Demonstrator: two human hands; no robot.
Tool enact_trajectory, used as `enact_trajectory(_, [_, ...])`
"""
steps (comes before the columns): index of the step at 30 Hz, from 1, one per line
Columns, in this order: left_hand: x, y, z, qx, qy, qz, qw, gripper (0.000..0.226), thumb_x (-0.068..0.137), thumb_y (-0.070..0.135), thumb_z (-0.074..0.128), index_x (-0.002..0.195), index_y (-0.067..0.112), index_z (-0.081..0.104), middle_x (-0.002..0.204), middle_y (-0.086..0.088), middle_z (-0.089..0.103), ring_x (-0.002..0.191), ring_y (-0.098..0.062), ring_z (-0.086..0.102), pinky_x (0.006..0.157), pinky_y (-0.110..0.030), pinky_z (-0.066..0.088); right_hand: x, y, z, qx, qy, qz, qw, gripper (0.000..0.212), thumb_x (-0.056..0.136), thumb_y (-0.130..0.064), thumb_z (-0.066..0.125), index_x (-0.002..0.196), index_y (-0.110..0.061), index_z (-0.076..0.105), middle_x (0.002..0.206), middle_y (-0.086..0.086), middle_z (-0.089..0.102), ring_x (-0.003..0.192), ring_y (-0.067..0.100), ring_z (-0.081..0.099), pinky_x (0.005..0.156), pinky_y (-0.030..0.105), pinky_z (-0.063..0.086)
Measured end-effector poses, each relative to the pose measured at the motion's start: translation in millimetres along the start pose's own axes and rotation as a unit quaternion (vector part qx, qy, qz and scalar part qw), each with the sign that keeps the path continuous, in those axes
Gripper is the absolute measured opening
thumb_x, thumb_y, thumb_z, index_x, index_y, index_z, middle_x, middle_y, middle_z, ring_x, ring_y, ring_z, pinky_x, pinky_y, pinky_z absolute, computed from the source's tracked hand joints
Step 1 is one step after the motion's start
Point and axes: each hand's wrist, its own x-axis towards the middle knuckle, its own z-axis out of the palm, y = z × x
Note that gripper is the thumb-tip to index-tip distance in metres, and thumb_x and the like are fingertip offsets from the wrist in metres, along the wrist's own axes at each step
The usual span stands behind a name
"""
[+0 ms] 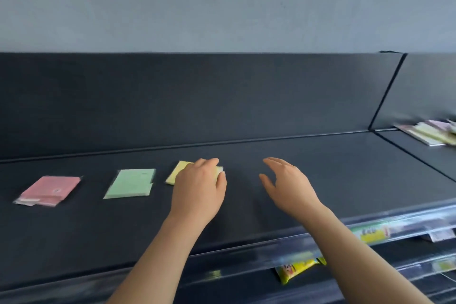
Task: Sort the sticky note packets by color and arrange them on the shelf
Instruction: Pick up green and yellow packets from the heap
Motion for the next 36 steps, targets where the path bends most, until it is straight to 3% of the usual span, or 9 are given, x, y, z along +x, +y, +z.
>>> enact_trajectory(10, [4.9, 149.7, 64.0, -0.021, -0.035, 0.08, 0.996, 0.038, 0.098, 0.036, 0.044, 0.131, 0.022, 0.056, 0.115, 0.006, 0.064, 0.102, -0.019, 0.058, 0.087, -0.032, 0.043, -48.4, 141.4, -71.9, -0.021, 0.045, 0.081, 0.995, 0.048, 0.099, -0.036, 0.045, 0.143, -0.019, 0.042, 0.146, -0.006, 0.045, 0.132, 0.014, 0.043, 0.104, 0.026, 0.035])
enact_trajectory(15, [5.8, 244.6, 100.7, -0.04, -0.047, 0.103, 0.993, 0.04, 0.099, 0.036, 0.043, 0.135, 0.023, 0.053, 0.126, 0.006, 0.061, 0.112, -0.017, 0.056, 0.093, -0.03, 0.041, -74.8, 226.4, -119.4, -0.033, 0.051, 0.103, 0.993, 0.046, 0.099, -0.034, 0.045, 0.142, -0.017, 0.043, 0.144, -0.005, 0.046, 0.13, 0.015, 0.045, 0.1, 0.026, 0.037])
enact_trajectory(21, [14.2, 341.1, 148.8, -0.055, -0.06, 0.126, 0.989, 0.037, 0.098, 0.034, 0.045, 0.13, 0.021, 0.058, 0.116, 0.003, 0.065, 0.105, -0.022, 0.058, 0.088, -0.033, 0.042, -95.1, 322.3, -155.8, -0.033, 0.065, 0.131, 0.989, 0.046, 0.099, -0.034, 0.045, 0.142, -0.018, 0.044, 0.144, -0.006, 0.046, 0.129, 0.015, 0.046, 0.101, 0.027, 0.037])
enact_trajectory(28, [47.8, 407.1, 196.3, -0.057, -0.086, 0.134, 0.986, 0.034, 0.098, 0.034, 0.044, 0.125, 0.02, 0.059, 0.109, 0.004, 0.065, 0.1, -0.021, 0.057, 0.085, -0.033, 0.044, -82.6, 407.0, -177.8, -0.031, 0.064, 0.17, 0.983, 0.046, 0.099, -0.033, 0.044, 0.142, -0.019, 0.044, 0.145, -0.004, 0.046, 0.128, 0.017, 0.047, 0.1, 0.029, 0.039])
enact_trajectory(36, [116.1, 465.3, 248.8, -0.07, -0.128, 0.144, 0.979, 0.039, 0.098, 0.033, 0.044, 0.133, 0.019, 0.054, 0.12, -0.001, 0.062, 0.11, -0.023, 0.056, 0.091, -0.036, 0.046, -34.2, 480.5, -198.6, -0.054, 0.07, 0.207, 0.974, 0.043, 0.097, -0.031, 0.046, 0.137, -0.015, 0.05, 0.138, 0.002, 0.053, 0.122, 0.022, 0.051, 0.096, 0.032, 0.042])
